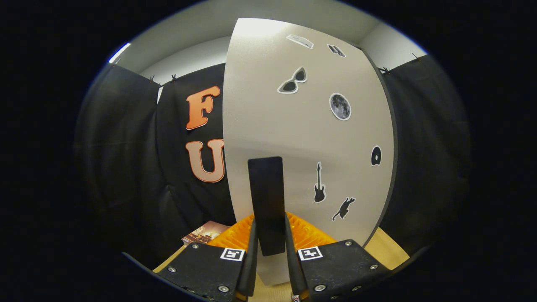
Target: Open the shoe cabinet door, grab the shoes and put them into the shoe cabinet, then close the shoe cabinet door.
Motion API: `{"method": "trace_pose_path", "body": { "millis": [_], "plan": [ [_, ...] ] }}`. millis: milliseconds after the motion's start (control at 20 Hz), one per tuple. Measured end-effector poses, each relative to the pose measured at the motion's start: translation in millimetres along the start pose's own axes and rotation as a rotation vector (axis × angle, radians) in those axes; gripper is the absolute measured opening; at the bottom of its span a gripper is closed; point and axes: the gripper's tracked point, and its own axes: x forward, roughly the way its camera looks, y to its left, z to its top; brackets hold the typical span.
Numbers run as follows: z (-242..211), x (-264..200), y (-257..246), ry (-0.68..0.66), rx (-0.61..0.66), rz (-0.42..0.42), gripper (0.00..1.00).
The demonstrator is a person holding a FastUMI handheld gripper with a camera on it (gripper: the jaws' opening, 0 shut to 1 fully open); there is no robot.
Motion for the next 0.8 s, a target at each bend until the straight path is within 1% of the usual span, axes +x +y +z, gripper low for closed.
{"method": "trace_pose_path", "body": {
  "millis": [50, 400, 500, 800],
  "plan": [
    [1, -1, 0, -0.003, 0.007, 0.002, 0.3],
    [-1, -13, -10, -0.015, 0.03, 0.005, 0.3],
    [-1, -17, -14, -0.02, 0.029, 0.002, 0.27],
    [-2, -29, -26, -0.024, 0.034, -0.013, 0.27]
  ]
}}
